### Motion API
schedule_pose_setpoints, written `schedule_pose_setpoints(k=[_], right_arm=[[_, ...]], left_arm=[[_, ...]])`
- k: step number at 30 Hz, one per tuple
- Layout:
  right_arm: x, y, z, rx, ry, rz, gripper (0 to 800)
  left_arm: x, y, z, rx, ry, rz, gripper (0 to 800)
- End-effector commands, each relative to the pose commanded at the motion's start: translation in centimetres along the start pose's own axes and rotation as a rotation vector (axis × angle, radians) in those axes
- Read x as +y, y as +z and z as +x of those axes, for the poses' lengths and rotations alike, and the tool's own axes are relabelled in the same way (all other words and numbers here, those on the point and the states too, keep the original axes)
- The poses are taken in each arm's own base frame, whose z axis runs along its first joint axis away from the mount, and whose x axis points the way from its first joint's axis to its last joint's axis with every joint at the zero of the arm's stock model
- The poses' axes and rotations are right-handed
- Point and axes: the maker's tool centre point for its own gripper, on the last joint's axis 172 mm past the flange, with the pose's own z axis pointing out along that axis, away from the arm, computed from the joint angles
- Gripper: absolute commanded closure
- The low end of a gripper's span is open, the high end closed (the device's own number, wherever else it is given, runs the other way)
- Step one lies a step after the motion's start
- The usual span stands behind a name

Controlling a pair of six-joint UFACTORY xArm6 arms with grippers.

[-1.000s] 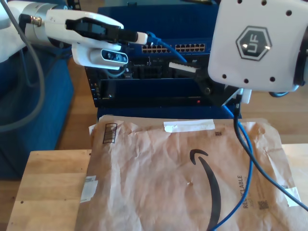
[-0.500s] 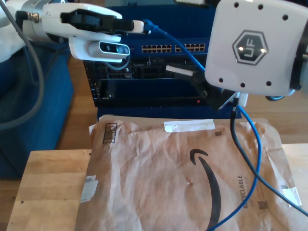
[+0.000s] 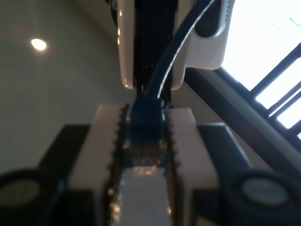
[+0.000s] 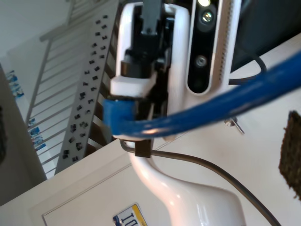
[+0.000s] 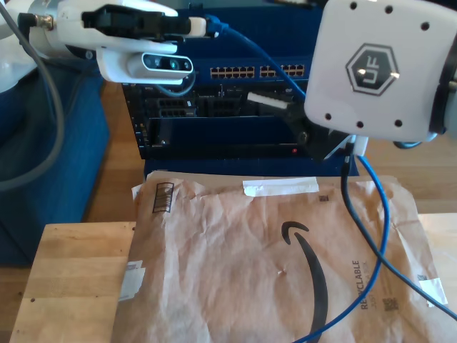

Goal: Grab the cable and plug it in

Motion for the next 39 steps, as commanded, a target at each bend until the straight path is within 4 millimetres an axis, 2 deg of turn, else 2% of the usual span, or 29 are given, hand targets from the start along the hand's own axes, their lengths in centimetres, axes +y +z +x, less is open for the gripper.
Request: schedule_pose_setpoints(k=[9, 14, 16, 27, 33, 39], right_arm=[[-1.0, -0.1, -0.4, -0.004, -0.005, 0.021, 8], [-1.5, 0.0, -0.7, -0.007, -0.008, 0.024, 9], [-1.6, 0.0, -0.8, -0.008, -0.007, 0.025, 26], [-0.4, 0.7, -0.5, -0.006, -0.003, 0.001, 26], [1.2, 2.0, -0.5, -0.011, -0.002, -0.04, 26], [1.4, 2.1, -0.6, -0.013, -0.002, -0.044, 49]], left_arm=[[0.1, 0.2, 0.2, 0.024, 0.031, -0.014, 771], [1.9, -0.3, 1.3, 0.055, -0.011, -0.078, 770], [2.0, -0.2, 1.4, 0.056, -0.014, -0.079, 770], [1.9, -0.2, 1.4, 0.053, -0.012, -0.071, 769], [1.2, 0.1, 1.7, 0.062, -0.015, -0.04, 768], [1.0, 0.1, 1.5, 0.058, -0.01, -0.034, 768]])
